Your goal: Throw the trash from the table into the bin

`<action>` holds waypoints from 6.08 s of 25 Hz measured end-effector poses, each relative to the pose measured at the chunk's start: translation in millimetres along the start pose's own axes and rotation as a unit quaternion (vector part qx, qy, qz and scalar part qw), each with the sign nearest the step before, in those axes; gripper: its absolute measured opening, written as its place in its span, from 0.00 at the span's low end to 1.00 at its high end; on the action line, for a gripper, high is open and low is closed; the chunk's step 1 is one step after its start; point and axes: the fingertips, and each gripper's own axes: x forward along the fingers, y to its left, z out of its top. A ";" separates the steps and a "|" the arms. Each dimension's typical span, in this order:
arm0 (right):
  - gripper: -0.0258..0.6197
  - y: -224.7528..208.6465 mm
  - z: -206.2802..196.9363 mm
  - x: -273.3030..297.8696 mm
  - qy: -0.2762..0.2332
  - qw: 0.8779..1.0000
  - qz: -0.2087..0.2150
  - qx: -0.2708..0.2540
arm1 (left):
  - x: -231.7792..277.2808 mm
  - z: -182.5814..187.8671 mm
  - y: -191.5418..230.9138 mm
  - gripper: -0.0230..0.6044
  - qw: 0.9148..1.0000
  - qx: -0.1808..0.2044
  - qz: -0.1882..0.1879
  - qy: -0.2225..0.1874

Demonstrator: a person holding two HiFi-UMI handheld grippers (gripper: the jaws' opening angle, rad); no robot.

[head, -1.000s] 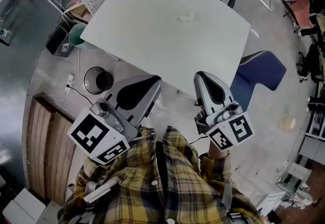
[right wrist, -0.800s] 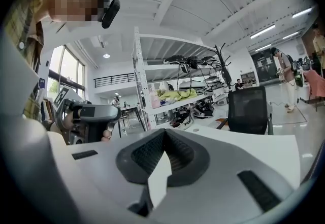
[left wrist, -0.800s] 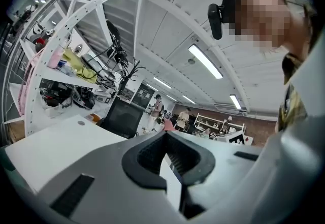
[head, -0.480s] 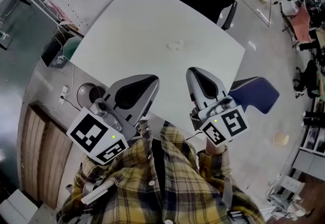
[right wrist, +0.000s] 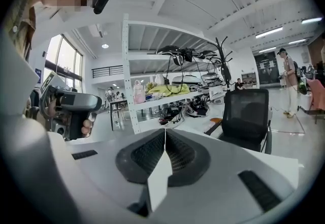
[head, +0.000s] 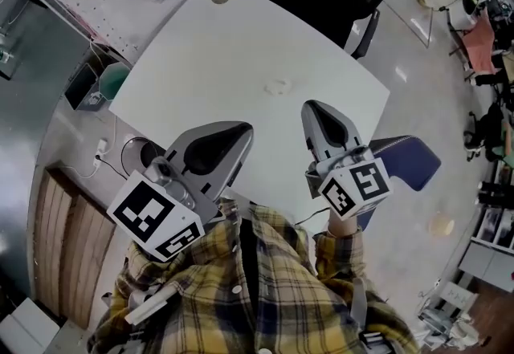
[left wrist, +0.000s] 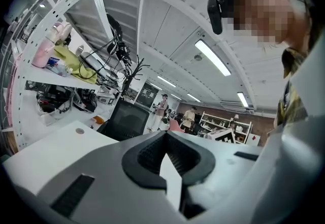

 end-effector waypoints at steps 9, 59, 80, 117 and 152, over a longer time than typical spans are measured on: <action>0.04 -37.4 -47.5 45.5 0.057 0.998 -0.007 0.017 | 5.4 -3.5 32.4 0.05 0.999 -0.017 0.020 0.019; 0.11 -73.8 -186.9 111.5 0.208 0.978 -0.028 0.003 | -38.6 -48.1 73.6 0.05 0.991 -0.074 0.111 0.031; 0.10 121.9 -118.7 91.3 0.142 0.975 0.161 -0.055 | -138.1 -64.0 41.8 0.05 0.978 -0.078 0.184 -0.051; 0.10 565.5 -302.6 240.0 0.260 0.884 0.351 -0.166 | -541.8 -163.1 198.7 0.05 0.902 -0.194 0.369 -0.113; 0.25 491.1 -801.6 396.6 0.477 0.792 0.356 -0.133 | -495.1 -440.9 358.3 0.05 0.895 -0.238 0.374 -0.058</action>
